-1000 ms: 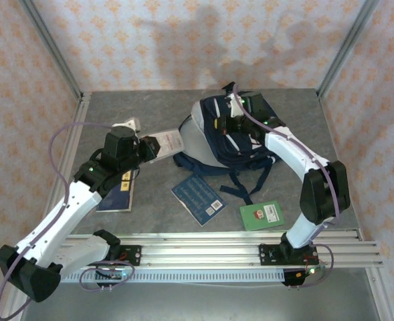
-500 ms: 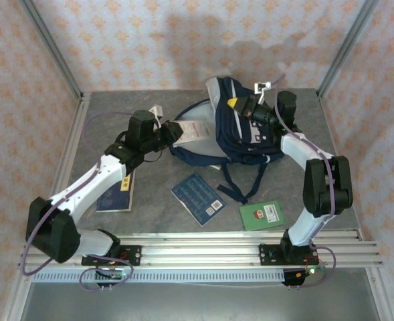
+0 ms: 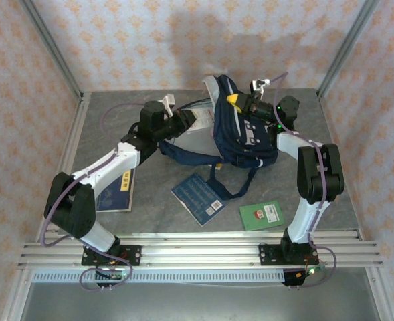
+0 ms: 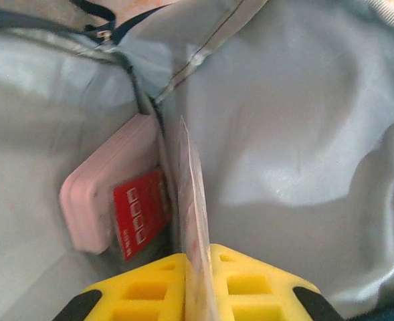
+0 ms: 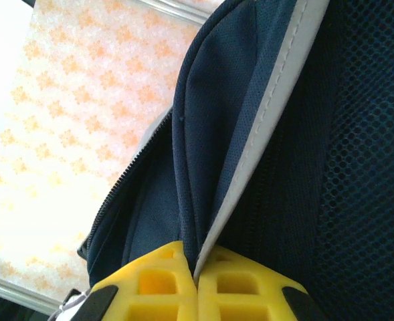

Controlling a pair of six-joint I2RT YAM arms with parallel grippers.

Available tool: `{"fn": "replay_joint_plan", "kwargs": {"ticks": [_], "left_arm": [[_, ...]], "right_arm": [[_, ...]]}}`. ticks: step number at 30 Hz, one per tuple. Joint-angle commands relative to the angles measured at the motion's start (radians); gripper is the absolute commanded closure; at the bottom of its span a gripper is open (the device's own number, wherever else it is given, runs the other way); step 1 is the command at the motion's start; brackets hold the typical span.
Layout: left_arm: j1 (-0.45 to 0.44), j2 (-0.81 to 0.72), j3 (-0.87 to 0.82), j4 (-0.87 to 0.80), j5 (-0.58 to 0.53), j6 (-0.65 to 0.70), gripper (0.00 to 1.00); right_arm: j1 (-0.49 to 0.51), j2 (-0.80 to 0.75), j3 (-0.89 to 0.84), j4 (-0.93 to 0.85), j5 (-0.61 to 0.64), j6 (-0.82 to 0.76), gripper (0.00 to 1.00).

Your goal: Pack the student bag

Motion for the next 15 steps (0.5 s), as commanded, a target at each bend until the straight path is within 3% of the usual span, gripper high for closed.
{"fn": "replay_joint_plan", "kwargs": {"ticks": [1,8,15], "left_arm": [[0.005,0.063,0.069,0.056,0.044,0.008,0.87],[-0.032,0.247,0.233,-0.003,0.054,0.045,0.87],[-0.144,0.471,0.505,-0.176,-0.012,0.105,0.85]], "right_arm": [[0.003,-0.042,0.079,0.194,-0.003,0.005,1.00],[0.015,-0.045,0.075,0.189,0.004,-0.017,1.00],[0.045,-0.045,0.072,0.132,0.009,-0.075,1.00]]}}
